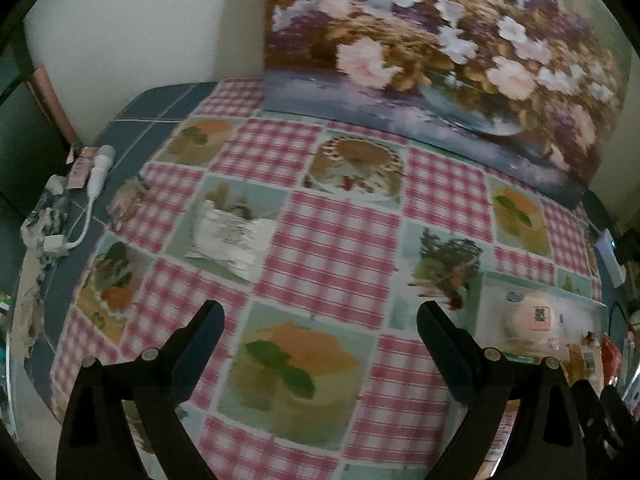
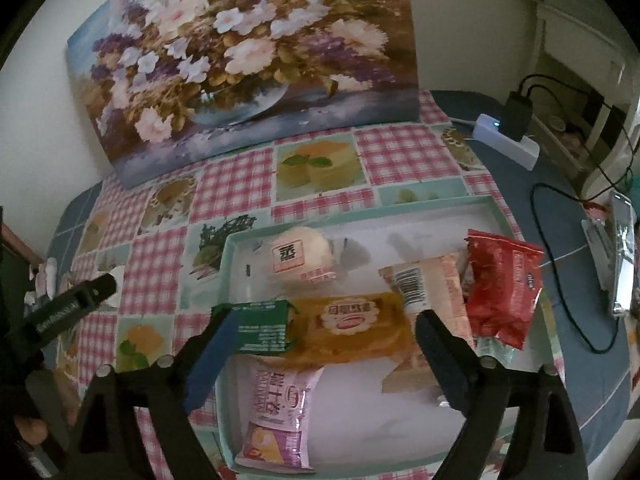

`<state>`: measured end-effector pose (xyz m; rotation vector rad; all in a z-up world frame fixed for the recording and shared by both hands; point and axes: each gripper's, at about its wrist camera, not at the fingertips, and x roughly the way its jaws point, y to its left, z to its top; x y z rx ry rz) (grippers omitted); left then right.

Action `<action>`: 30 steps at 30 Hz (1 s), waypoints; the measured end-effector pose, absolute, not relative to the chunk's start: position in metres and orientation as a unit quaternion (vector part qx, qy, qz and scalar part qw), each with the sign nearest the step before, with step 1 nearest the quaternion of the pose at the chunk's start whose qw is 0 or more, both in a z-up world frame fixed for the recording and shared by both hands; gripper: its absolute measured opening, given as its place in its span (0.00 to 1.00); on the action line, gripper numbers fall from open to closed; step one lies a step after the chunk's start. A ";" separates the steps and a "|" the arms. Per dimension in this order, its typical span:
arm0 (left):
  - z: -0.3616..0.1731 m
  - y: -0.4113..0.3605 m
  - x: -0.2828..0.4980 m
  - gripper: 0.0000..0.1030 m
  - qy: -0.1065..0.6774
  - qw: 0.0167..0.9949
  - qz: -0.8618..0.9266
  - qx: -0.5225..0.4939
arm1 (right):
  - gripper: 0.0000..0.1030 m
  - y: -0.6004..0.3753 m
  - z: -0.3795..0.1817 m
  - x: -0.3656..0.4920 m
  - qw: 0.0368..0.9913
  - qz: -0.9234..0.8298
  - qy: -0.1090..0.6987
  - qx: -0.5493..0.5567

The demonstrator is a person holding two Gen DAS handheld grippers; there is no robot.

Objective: Organize snacks
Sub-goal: 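Move both grippers back toward the remaining snacks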

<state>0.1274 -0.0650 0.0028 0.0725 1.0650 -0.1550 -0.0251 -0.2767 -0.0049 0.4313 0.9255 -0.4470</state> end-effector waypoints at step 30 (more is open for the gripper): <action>-0.009 0.102 0.176 0.94 0.517 0.853 0.022 -0.069 | 1.00 -0.186 -0.022 0.042 0.858 -0.146 0.464 0.163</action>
